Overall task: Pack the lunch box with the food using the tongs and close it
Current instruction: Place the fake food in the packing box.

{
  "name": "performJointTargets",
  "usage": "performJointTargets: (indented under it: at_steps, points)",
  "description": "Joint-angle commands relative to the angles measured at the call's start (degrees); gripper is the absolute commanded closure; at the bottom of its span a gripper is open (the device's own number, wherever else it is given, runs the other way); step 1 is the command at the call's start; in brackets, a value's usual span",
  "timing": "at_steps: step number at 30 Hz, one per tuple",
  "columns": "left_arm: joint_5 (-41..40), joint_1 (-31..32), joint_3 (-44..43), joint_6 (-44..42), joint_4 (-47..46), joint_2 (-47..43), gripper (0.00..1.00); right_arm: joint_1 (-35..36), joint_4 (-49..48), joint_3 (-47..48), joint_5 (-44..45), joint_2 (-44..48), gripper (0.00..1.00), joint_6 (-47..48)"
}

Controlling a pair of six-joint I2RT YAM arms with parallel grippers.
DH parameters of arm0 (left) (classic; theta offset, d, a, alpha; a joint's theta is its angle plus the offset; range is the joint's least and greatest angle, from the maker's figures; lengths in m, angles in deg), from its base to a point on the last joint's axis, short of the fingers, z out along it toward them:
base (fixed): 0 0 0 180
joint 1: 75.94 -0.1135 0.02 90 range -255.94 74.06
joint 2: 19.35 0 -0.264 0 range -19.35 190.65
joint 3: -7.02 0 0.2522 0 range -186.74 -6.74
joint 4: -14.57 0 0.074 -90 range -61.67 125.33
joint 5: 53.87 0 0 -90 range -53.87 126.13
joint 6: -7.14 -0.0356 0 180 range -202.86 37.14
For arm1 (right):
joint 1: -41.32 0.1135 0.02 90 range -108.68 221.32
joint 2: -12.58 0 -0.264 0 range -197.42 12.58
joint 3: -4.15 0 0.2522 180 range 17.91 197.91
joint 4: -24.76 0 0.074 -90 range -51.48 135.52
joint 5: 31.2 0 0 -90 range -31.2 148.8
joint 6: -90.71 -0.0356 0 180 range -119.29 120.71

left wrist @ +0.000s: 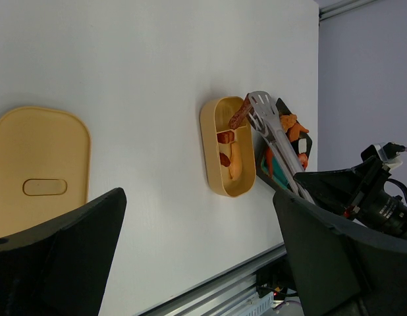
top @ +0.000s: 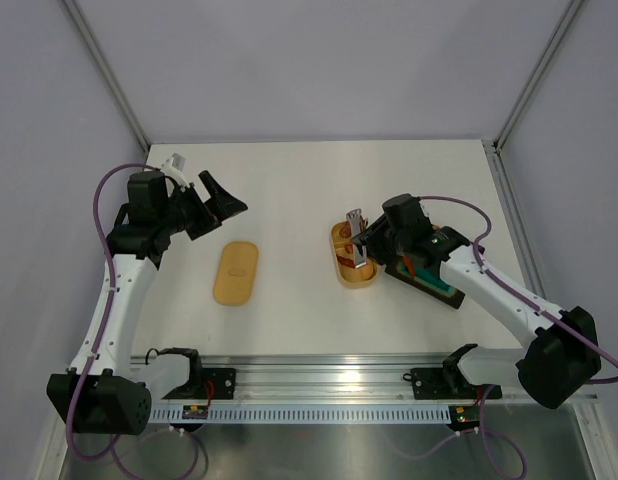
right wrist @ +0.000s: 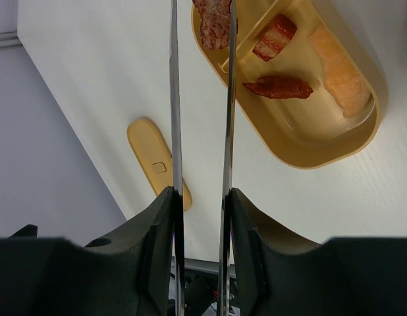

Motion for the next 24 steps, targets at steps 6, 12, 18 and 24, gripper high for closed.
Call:
performJointTargets:
  at_steps: [6,12,18,24]
  points:
    - [1.1,-0.2,0.14,-0.97,-1.52,-0.43,0.01,0.8,-5.34,-2.1,0.16,1.87,0.66,-3.82]
    - [1.28,-0.2,0.14,-0.97,-1.52,-0.43,0.01,0.89,-6.49,-2.98,-0.72,1.52,0.63,-4.52]
    - [1.36,-0.29,0.31,-0.88,-1.7,-0.52,0.01,1.33,-6.31,-2.98,-1.08,1.34,0.47,-3.82]
    - [1.54,-0.2,0.31,-0.7,-1.78,-0.43,0.01,1.33,-6.05,-2.9,-0.99,1.34,0.45,-3.56]
